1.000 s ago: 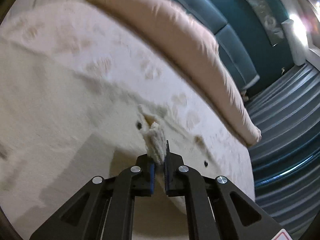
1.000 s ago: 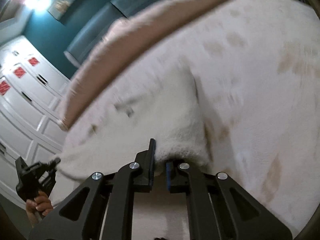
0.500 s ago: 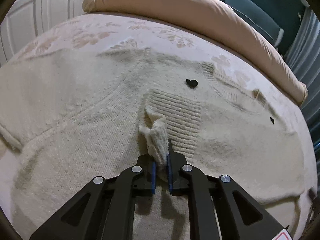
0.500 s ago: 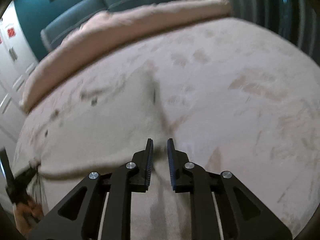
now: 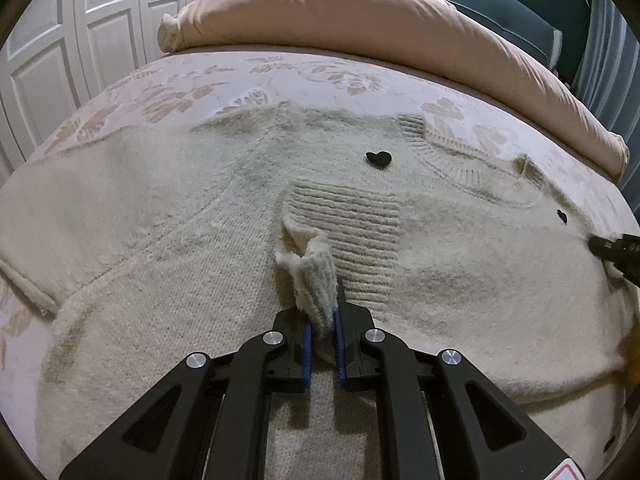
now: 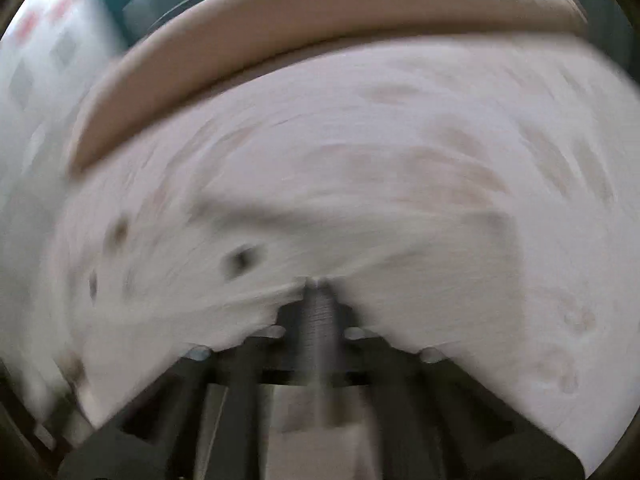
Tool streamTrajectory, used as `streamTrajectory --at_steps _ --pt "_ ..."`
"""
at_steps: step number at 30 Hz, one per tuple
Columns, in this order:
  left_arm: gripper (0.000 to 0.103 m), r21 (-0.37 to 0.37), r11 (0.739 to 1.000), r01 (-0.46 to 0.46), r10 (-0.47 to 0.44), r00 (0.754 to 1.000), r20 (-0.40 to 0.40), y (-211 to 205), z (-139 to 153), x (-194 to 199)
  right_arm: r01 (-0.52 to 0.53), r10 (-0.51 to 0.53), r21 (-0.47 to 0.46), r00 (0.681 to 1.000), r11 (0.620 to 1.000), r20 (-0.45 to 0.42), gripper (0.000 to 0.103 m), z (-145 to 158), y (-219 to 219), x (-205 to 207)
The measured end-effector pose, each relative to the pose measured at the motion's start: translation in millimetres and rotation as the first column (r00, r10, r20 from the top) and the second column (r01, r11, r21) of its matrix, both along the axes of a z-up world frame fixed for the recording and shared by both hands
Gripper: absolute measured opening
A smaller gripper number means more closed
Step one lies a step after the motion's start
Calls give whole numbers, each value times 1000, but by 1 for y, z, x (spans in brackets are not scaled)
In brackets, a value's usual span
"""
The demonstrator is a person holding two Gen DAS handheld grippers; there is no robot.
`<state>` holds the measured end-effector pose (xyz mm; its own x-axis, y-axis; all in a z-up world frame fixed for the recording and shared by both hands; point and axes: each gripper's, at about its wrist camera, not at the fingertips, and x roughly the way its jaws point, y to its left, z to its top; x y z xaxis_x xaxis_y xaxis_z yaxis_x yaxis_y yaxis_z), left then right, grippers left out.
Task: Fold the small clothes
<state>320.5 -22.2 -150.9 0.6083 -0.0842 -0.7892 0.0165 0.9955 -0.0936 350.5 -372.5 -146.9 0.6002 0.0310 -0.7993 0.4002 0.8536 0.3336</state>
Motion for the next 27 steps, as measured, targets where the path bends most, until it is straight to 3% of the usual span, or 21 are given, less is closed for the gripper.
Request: streamTrajectory --at_steps 2,3,5,8,11,13,16,20,24,26,27 --pt "10 7 1000 -1 1 1000 7 -1 0 -1 184 -184 -17 983 983 -20 0 6 -33 -20" --pt "10 8 1000 -2 2 1000 9 -1 0 -1 191 -192 43 981 981 17 3 13 -41 -32" --pt "10 9 1000 -2 2 1000 11 -1 0 -2 148 -151 49 987 988 47 6 24 -33 -48" --pt "10 10 1000 -2 2 1000 11 -1 0 -2 14 -12 -37 998 999 65 17 28 2 -81" --pt "10 22 1000 -1 1 1000 12 -2 1 -3 47 -50 -85 998 995 -34 19 -2 0 -103" --pt "10 36 999 -2 1 1000 13 -4 2 -3 106 -106 -27 994 994 5 23 8 -6 -126" --pt "10 58 998 -2 2 1000 16 -7 2 -4 92 -88 -54 994 994 68 24 35 11 -144" --pt "10 76 997 -3 2 1000 17 -10 4 -3 45 -52 -166 998 985 -34 27 18 20 -144" --pt "19 -24 999 -23 23 1000 4 3 8 -2 156 -156 -88 988 984 15 66 23 4 -159" --pt "22 -81 996 -40 39 999 -17 10 9 1 153 -153 -70 988 986 1 66 17 -1 -154" --pt "22 -108 993 -49 45 998 -37 11 9 5 135 -136 -56 991 989 -18 54 12 -2 -148"
